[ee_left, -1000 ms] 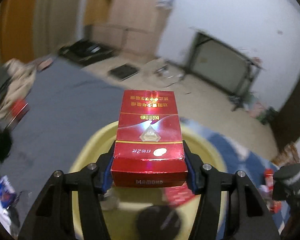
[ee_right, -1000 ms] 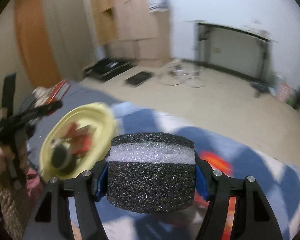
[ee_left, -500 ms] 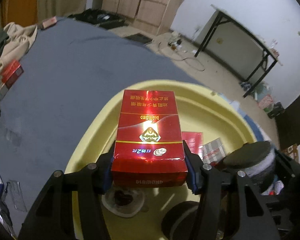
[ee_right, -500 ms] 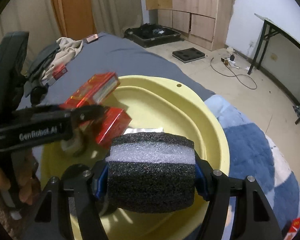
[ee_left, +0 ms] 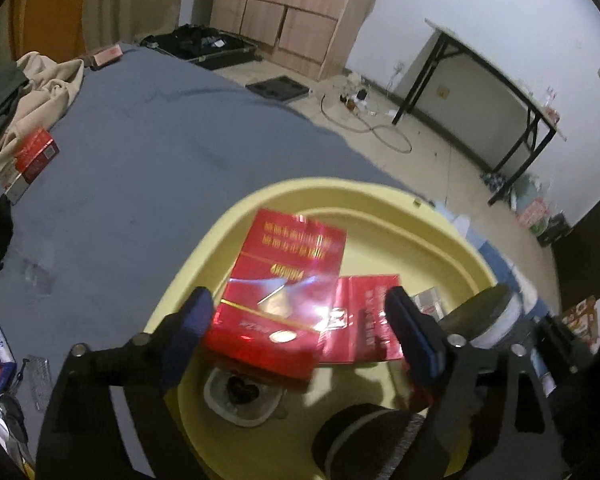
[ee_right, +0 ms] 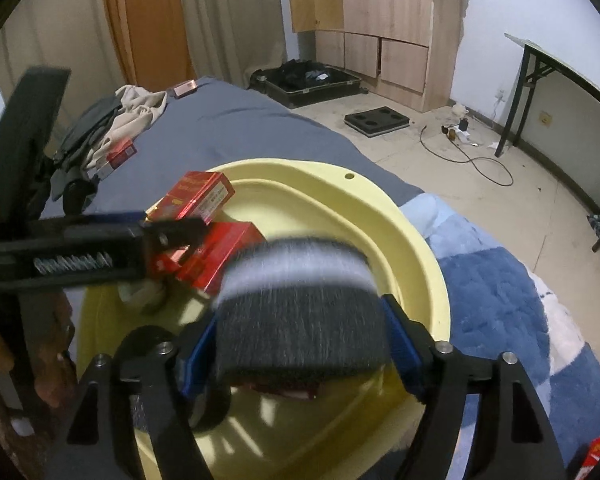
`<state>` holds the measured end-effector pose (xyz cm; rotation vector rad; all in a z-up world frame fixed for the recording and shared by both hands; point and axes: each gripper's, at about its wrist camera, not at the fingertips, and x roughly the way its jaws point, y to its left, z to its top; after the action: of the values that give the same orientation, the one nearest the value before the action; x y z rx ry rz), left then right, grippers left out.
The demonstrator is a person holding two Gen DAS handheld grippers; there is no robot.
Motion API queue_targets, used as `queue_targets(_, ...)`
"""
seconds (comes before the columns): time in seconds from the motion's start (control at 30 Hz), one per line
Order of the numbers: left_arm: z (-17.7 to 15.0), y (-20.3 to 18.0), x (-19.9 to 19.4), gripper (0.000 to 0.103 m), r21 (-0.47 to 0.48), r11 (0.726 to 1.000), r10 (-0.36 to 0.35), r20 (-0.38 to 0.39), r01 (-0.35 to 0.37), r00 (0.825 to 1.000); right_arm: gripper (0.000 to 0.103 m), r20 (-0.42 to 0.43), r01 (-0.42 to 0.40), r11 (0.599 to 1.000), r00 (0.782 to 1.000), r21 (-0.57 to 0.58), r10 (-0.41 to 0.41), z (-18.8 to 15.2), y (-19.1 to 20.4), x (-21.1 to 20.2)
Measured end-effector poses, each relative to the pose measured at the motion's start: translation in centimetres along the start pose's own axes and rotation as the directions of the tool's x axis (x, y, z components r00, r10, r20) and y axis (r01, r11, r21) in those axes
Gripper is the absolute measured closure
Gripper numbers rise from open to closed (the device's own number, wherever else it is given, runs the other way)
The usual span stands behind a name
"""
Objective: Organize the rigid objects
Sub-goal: 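Carry the red box and foam cylinder into the yellow basin and release, then grasp the white plush keychain with the left tool while the right tool grasps a red box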
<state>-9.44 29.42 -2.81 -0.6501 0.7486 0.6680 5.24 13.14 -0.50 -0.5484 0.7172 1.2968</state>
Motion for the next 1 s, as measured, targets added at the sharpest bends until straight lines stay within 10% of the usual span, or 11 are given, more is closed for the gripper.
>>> queue_targets(0.23,0.4,-1.5,-3.0,0.000,0.031,0.999,-0.014,0.071,0.011,0.997,0.007,0.019,-0.004,1.000,1.000,0.011,0.003,-0.7,-0.1,-2.5)
queue_targets(0.47,-0.8,-8.9,-6.8,0.000,0.203,0.972,-0.148,0.134,0.119,0.980,0.000,0.172,0.054,0.994,0.983,0.092,-0.069,-4.2,-2.6,-13.8)
queue_targets(0.73,-7.8,-22.2,-2.4,0.000,0.476,0.819,-0.299,-0.119,0.319,0.947,0.000,0.029,0.363,0.856,0.915,0.369,-0.401,-14.1,-12.9,-22.8)
queue_targets(1.0,-13.5,-28.4,1.9,0.000,0.588,0.687,-0.346,-0.252,0.427,0.904,0.000,-0.116,0.311,0.821,0.949,0.479,-0.292,-19.2,-20.5,-20.5)
